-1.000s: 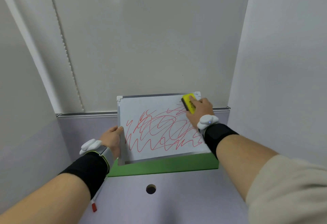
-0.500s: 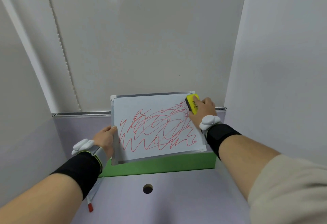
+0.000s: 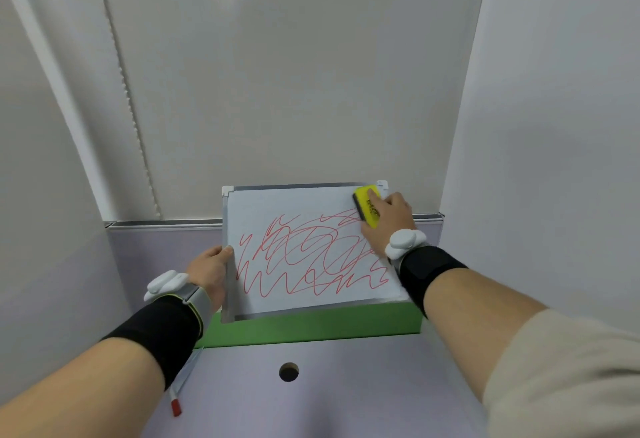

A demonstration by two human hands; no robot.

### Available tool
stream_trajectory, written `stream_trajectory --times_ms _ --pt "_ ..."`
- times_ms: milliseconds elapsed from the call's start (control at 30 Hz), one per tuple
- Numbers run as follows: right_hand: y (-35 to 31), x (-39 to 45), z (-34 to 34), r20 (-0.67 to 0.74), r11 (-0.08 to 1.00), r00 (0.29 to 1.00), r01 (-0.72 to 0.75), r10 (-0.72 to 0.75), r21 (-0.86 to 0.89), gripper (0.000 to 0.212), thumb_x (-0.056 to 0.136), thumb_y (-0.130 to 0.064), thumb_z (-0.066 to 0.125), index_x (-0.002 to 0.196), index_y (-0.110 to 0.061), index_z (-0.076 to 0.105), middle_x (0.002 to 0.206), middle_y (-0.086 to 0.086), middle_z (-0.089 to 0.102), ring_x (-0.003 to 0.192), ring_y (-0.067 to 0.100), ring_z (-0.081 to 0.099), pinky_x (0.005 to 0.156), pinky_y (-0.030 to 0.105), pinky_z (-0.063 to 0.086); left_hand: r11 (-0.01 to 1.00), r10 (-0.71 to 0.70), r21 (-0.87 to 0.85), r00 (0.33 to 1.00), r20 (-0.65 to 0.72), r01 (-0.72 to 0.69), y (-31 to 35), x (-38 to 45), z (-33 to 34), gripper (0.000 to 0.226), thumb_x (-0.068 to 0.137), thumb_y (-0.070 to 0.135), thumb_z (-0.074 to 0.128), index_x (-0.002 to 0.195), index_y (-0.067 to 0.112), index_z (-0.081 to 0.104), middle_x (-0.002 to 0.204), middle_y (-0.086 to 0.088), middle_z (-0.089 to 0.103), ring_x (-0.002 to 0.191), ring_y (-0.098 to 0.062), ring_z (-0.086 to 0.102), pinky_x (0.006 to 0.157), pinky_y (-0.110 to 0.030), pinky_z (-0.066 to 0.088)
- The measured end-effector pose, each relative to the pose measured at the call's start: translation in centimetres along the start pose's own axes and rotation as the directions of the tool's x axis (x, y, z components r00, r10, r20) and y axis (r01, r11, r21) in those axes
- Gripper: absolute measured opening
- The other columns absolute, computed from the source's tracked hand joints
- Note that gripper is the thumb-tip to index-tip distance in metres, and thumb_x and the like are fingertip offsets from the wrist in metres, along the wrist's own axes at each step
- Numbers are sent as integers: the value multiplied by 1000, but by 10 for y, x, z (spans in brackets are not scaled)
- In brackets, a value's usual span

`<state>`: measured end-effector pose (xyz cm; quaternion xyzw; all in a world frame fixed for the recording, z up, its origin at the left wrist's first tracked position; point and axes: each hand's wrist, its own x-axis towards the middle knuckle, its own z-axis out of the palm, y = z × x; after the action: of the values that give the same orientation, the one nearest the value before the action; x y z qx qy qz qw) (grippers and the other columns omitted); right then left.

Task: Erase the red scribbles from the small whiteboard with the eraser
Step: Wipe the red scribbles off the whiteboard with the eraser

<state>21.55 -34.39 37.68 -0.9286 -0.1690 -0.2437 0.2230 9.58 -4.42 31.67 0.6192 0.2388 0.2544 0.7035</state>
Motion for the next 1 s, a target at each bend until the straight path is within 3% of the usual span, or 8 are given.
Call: stream_trajectory --times_ms 133,300,400,500,667,733,867,1000 --pt "-18 -5 16 12 988 988 151 -151 9 67 85 -35 61 146 -23 35 114 11 43 107 32 45 96 35 41 1000 -10 5 1000 -5 10 1 -2 -2 16 103 15 55 103 9 70 103 -15 71 85 -30 61 88 -43 50" --pt "14 3 -4 -41 996 996 -84 84 15 71 84 -39 63 146 -24 32 110 11 40 105 33 44 93 37 43 999 -1 44 1000 -1 1 -1 0 -11 17 103 18 54 103 12 70 108 -17 71 86 -32 63 92 -50 53" --pt "-2 -11 10 -2 999 999 33 -32 43 70 84 -39 62 146 -22 34 114 11 41 108 31 44 97 37 43 998 -16 55 1000 -6 17 -2 -2 -8 19 103 20 55 91 17 70 105 -13 72 90 -32 66 97 -47 55" --pt "-15 -20 24 32 986 986 161 -162 37 68 84 -37 61 146 -25 36 114 9 42 109 29 43 98 35 42 998 -56 -5 998 -10 56 -2 -1 -6 15 102 16 56 99 12 69 111 -15 72 99 -34 66 106 -51 54" --pt "13 -6 -1 -49 998 997 -67 68 21 70 84 -39 63 146 -23 35 110 11 42 103 32 44 95 39 44 998 -56 -8 998 11 57 1 3 -9 17 104 17 54 107 9 69 113 -17 72 96 -33 63 103 -52 52" --pt "10 -9 0 -39 999 998 -51 51 7 70 85 -39 63 146 -23 34 111 11 41 104 32 44 95 39 44 998 -52 -24 999 1 52 2 3 -6 17 104 15 54 109 9 69 112 -16 71 98 -31 64 103 -49 52" --pt "-4 -17 19 29 991 990 135 -135 17 69 84 -37 63 146 -24 36 114 11 44 109 31 45 98 35 41 998 -55 -37 998 -12 55 1 3 -2 23 104 11 53 118 3 69 115 -15 69 103 -31 63 110 -52 51" --pt "16 -2 1 -55 999 998 -37 38 34 69 83 -38 65 144 -25 37 109 12 44 102 33 47 93 38 45 998 -65 -19 998 -8 65 1 6 -8 32 104 14 53 128 -2 67 127 -21 71 106 -32 64 113 -56 49"
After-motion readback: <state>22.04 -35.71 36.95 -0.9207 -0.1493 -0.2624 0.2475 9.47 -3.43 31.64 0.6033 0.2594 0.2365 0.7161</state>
